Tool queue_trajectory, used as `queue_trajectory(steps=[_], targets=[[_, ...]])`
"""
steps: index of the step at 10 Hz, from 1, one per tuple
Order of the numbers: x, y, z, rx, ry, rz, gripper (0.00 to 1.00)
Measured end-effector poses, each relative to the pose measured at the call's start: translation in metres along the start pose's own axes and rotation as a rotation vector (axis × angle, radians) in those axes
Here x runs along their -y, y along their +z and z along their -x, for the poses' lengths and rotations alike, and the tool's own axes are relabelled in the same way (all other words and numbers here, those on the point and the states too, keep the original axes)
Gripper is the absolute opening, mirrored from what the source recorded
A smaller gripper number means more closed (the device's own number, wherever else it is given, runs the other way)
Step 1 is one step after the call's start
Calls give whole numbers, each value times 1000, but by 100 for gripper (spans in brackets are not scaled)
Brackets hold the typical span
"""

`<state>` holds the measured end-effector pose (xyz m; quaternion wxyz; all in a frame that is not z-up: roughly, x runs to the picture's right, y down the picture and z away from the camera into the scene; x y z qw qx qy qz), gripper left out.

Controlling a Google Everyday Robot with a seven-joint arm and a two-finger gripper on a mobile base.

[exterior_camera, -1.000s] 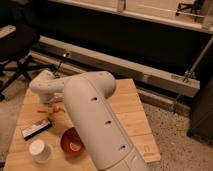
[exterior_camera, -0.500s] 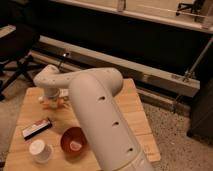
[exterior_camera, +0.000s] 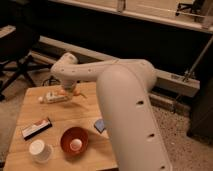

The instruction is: Place the pepper on the white sponge

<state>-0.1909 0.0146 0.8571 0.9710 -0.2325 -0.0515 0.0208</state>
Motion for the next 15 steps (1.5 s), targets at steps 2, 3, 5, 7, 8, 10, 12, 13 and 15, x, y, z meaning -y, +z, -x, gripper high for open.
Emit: queue_trajectory(steps=[2,3,5,7,8,10,12,13,15], targets=[[-17,-16,-47,-36,34,-1,34],[-24,-21,-60,-42,46,2,34],[-49,-31,-105,-68,99,24,34],[-70,-30,-140,-90,153,54,34],[-79,-28,-152,-95,172,67,34],[-90,-23,-162,-92,197,85,34],[-102,-16,-169,-81,218,105,34],[-105,-14,-172,-79,222,110,34],[-114,-7,-180,-77,232,125,34]])
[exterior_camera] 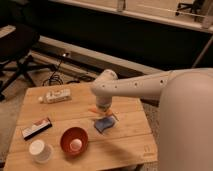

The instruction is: Place the pepper on the white sponge

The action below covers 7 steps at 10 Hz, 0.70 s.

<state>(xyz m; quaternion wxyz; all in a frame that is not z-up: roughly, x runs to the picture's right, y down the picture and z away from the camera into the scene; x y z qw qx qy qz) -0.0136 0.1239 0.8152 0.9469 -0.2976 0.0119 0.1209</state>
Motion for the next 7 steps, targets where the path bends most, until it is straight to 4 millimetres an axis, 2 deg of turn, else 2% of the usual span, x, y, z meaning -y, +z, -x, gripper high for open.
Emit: queue_trajectory(steps=[7], targets=[[-17,24,-21,-18,-5,34,34]])
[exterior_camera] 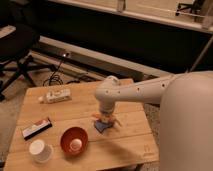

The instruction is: Place the pepper on the white sponge

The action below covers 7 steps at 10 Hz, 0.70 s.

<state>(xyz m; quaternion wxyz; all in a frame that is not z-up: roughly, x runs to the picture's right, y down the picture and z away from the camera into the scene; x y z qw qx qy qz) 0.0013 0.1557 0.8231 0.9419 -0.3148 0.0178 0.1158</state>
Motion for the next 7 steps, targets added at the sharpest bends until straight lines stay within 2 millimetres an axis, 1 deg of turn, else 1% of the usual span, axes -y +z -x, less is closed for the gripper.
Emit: queue_trajectory(steps=[5,6,7], targets=[[-5,13,-11,10,-19,3,34],[-7,15,-13,7,-26,4,37],[-8,16,-14,4,-32,6,46]])
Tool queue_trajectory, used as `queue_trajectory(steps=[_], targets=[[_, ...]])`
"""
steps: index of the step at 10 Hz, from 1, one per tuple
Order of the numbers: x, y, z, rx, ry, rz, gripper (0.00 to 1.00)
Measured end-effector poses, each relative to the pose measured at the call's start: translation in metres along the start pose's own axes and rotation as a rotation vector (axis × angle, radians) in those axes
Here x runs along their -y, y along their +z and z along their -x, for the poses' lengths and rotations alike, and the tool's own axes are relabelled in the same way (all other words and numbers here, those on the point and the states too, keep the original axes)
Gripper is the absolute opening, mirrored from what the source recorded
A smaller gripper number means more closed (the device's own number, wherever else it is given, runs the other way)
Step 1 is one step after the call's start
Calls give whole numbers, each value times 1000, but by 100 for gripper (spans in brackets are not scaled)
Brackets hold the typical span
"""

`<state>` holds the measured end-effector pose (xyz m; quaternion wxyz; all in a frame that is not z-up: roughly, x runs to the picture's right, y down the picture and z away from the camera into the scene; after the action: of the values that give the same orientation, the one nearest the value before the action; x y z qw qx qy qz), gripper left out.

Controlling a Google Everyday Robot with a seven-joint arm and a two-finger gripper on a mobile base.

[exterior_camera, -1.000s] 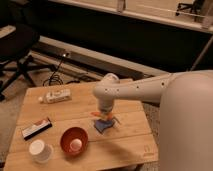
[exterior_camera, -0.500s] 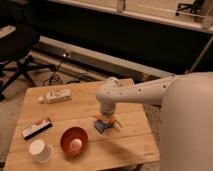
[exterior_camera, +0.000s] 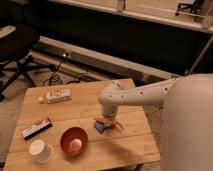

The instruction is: Place the pepper on the white sponge

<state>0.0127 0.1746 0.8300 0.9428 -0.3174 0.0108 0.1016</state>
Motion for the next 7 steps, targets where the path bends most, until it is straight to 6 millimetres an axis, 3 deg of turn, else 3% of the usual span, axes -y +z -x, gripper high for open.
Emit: queue_trajectory(steps=[3,7], targets=[[0,2,0,-4,-9,-2,75],[3,1,5,-1,-4,-11,80]])
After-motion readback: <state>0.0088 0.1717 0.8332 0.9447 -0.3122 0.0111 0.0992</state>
